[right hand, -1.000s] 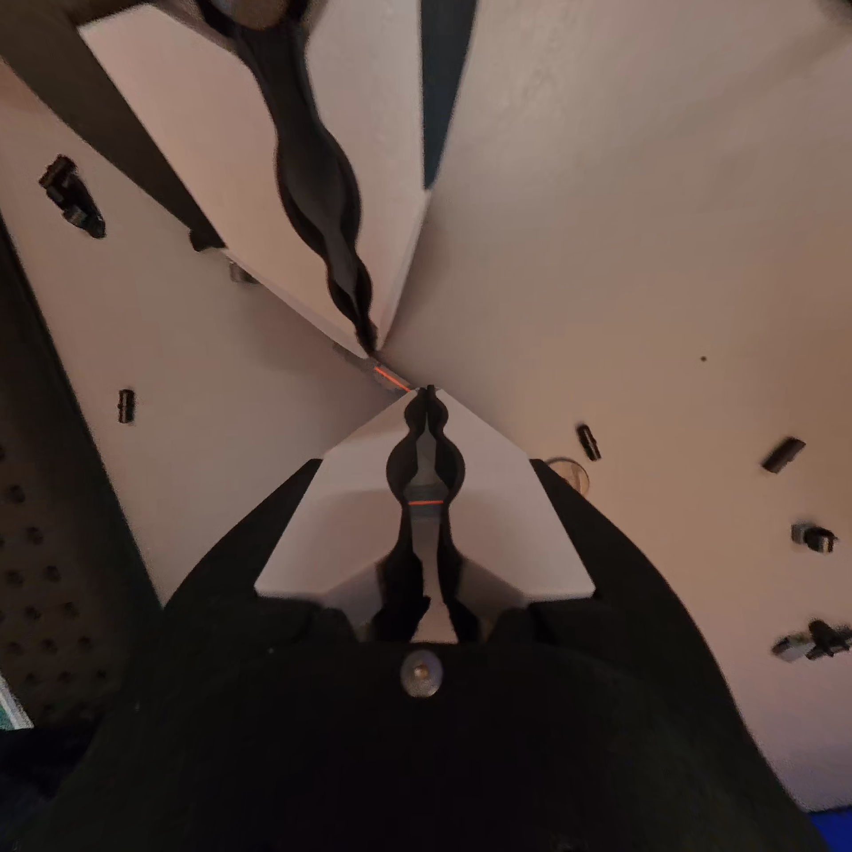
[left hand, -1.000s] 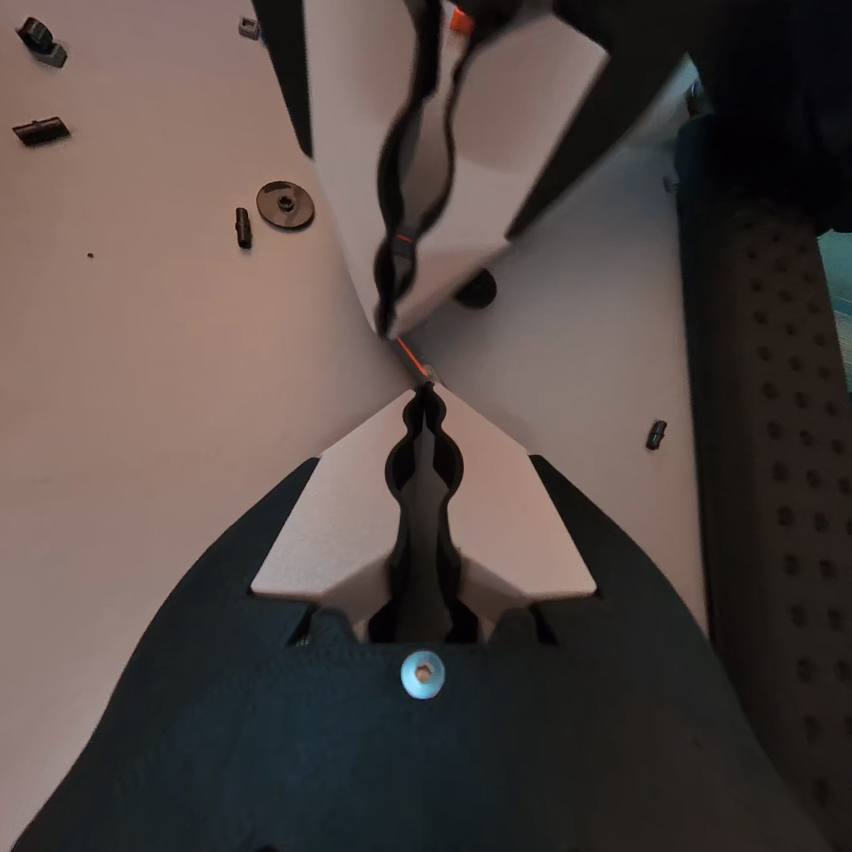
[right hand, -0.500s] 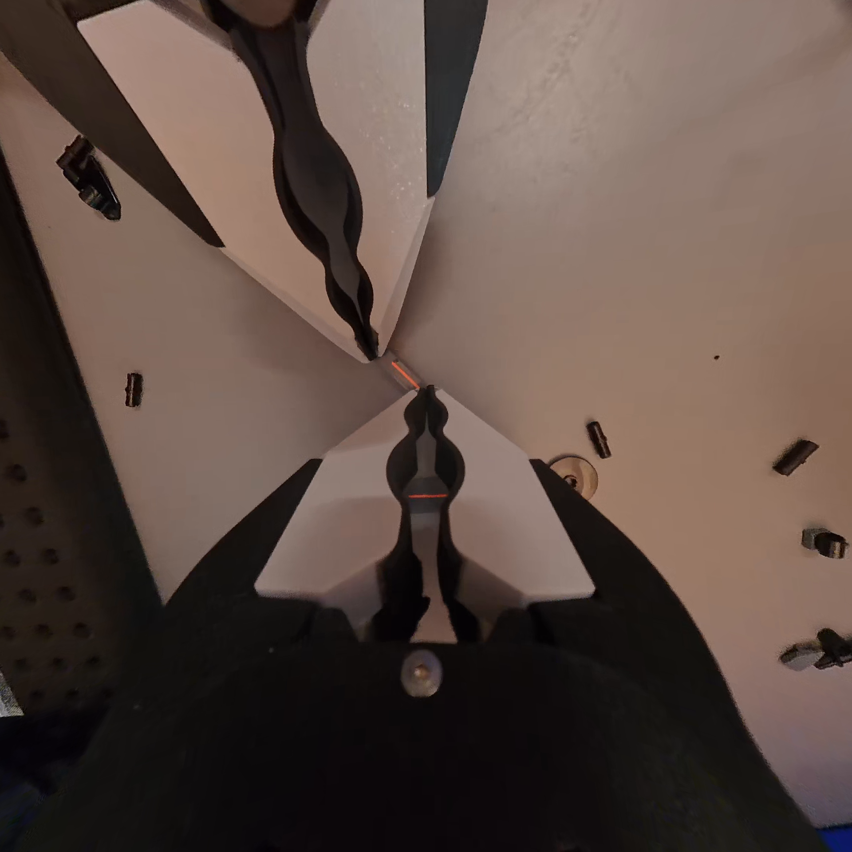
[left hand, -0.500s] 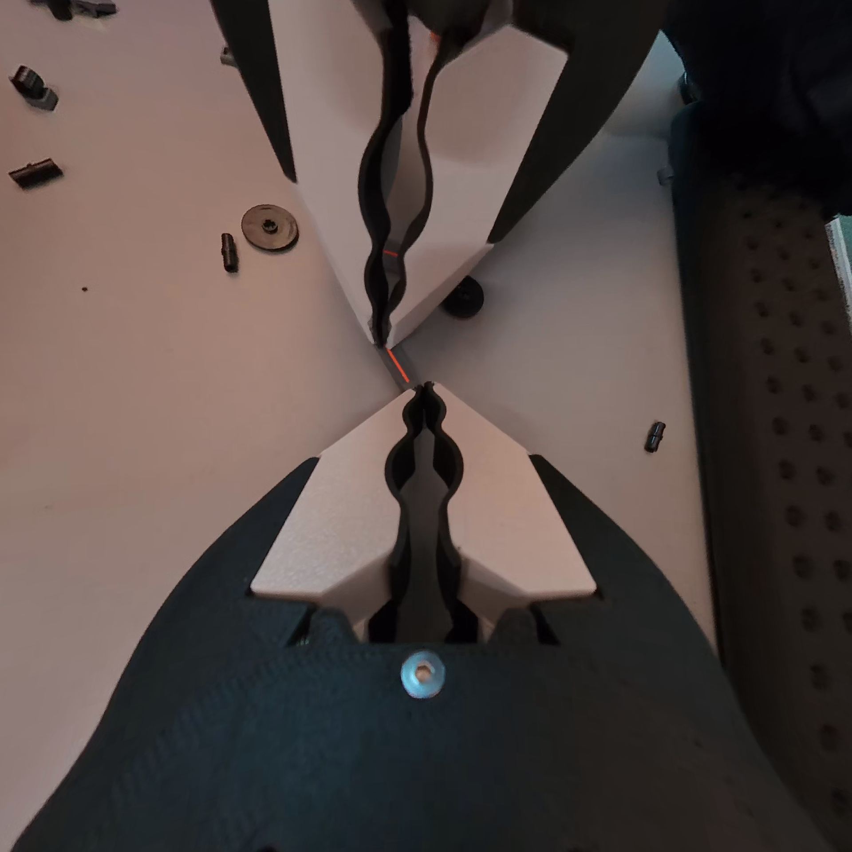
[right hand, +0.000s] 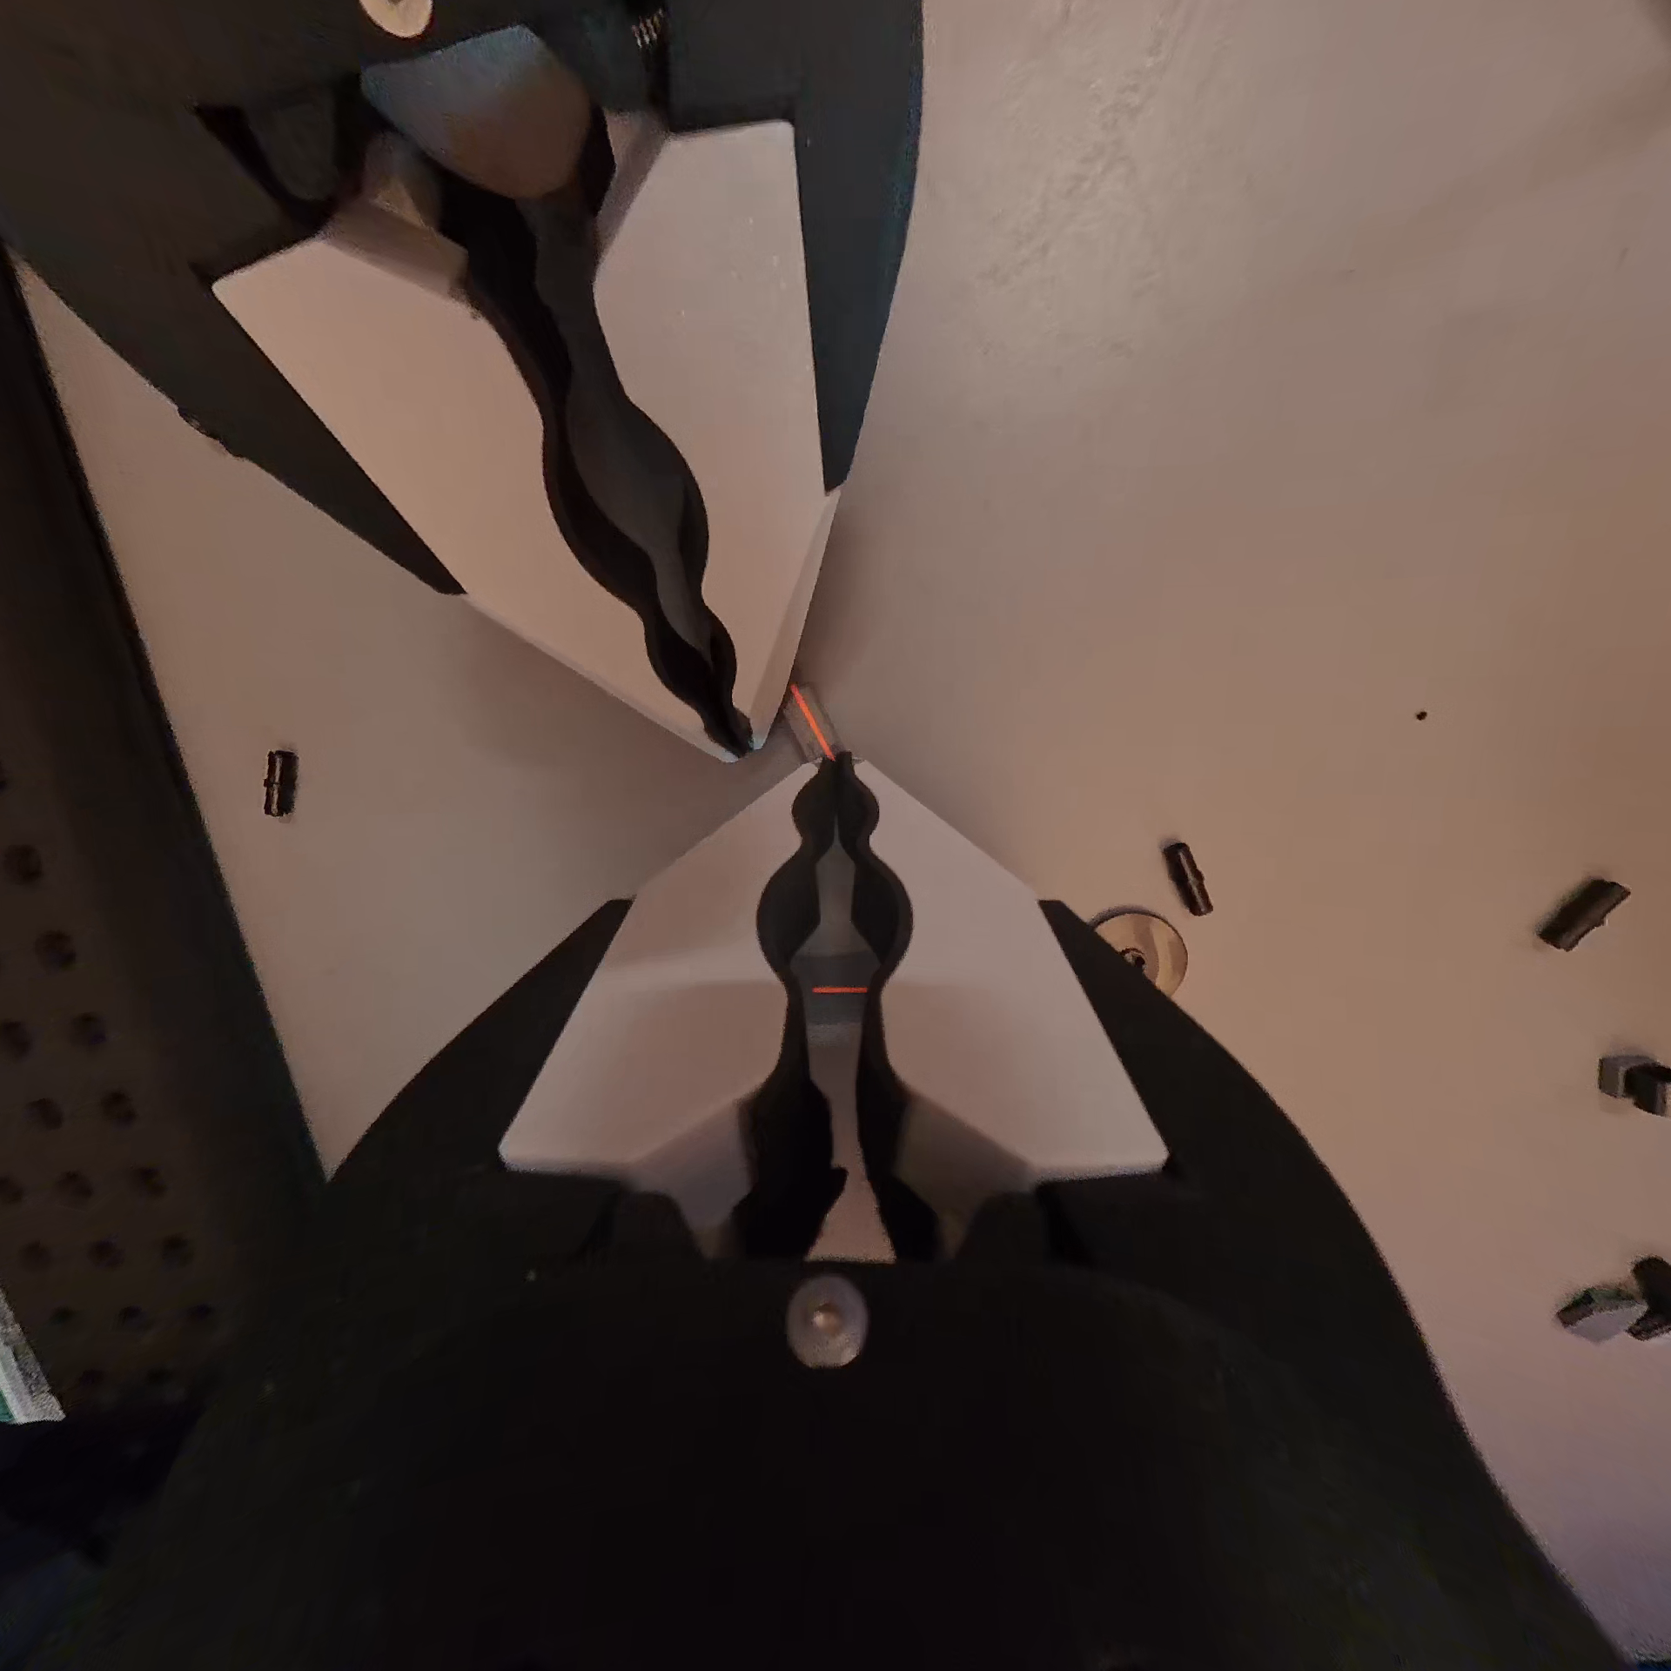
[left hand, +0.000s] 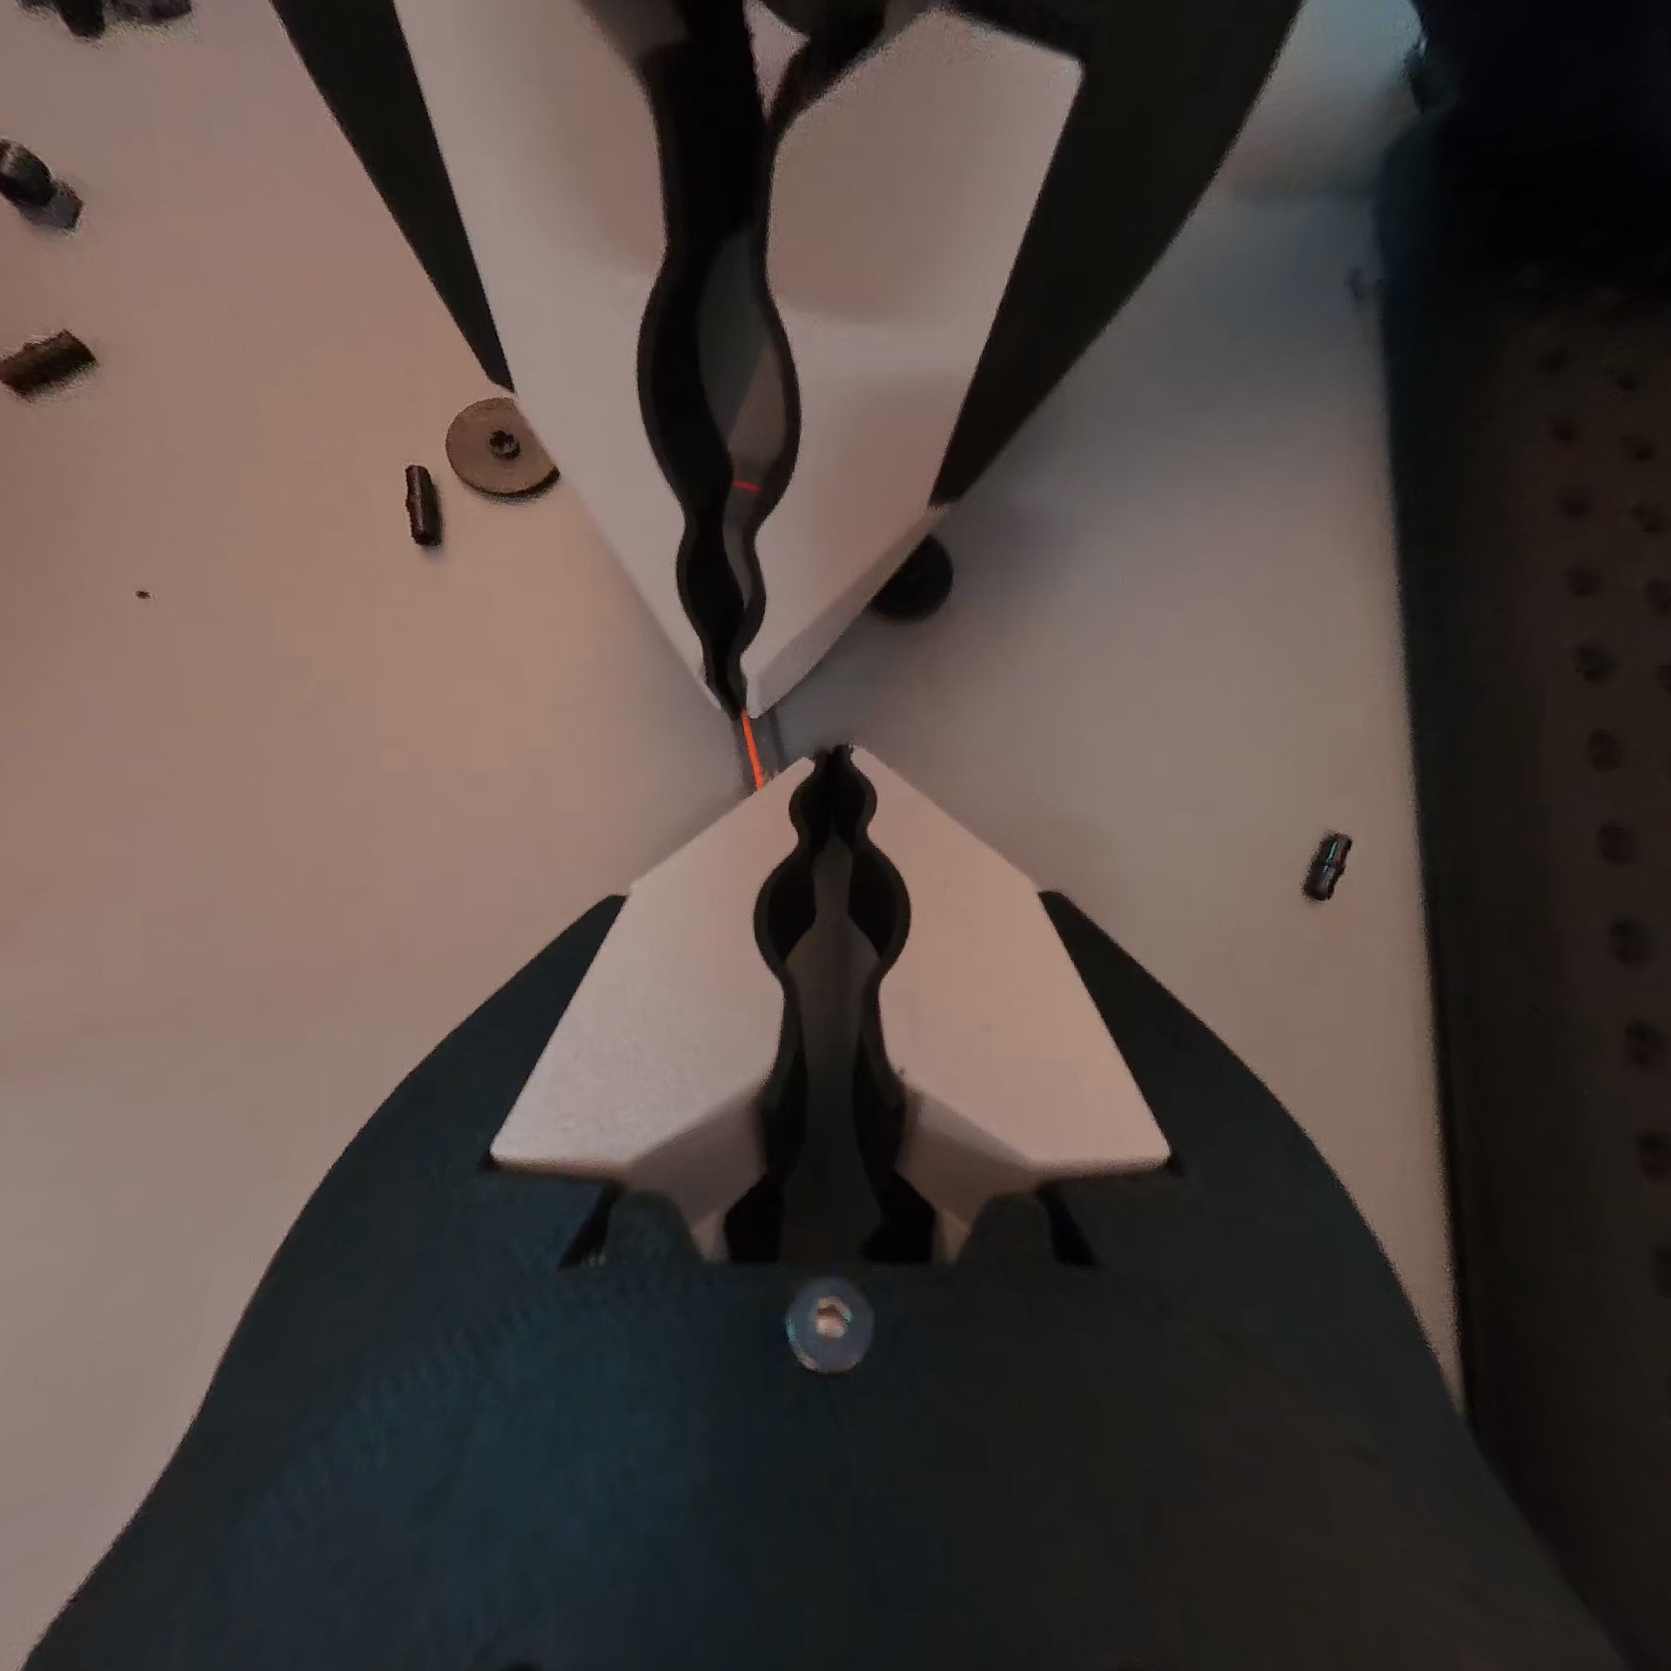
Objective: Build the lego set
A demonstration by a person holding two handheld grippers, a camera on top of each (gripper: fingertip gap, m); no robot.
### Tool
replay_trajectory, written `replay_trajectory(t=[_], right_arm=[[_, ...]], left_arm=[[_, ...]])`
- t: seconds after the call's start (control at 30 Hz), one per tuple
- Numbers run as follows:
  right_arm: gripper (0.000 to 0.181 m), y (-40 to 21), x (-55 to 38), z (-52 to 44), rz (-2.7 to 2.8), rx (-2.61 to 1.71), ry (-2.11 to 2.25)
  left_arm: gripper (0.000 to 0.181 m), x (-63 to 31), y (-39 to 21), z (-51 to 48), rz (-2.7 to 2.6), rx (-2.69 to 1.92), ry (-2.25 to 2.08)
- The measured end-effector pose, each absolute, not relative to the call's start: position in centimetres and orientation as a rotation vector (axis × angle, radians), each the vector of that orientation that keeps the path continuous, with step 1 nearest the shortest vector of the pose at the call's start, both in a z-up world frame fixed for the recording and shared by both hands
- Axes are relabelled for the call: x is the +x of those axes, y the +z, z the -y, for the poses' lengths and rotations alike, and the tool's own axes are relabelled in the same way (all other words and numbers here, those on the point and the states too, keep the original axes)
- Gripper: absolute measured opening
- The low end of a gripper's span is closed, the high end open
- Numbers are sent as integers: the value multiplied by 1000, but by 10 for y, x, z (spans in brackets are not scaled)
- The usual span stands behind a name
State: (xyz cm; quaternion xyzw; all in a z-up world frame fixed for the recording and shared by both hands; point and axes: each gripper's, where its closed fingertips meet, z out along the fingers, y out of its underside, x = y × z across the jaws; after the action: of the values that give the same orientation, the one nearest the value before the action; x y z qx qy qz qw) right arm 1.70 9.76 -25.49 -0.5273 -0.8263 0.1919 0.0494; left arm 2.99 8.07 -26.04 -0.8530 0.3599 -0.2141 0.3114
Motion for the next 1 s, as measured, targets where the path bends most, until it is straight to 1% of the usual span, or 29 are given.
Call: replay_trajectory(t=[1.0], right_arm=[[0,-254,19,-103,2475,-1578,645]], left_arm=[[0,8,-257,-92,-884,-2240,-479]])
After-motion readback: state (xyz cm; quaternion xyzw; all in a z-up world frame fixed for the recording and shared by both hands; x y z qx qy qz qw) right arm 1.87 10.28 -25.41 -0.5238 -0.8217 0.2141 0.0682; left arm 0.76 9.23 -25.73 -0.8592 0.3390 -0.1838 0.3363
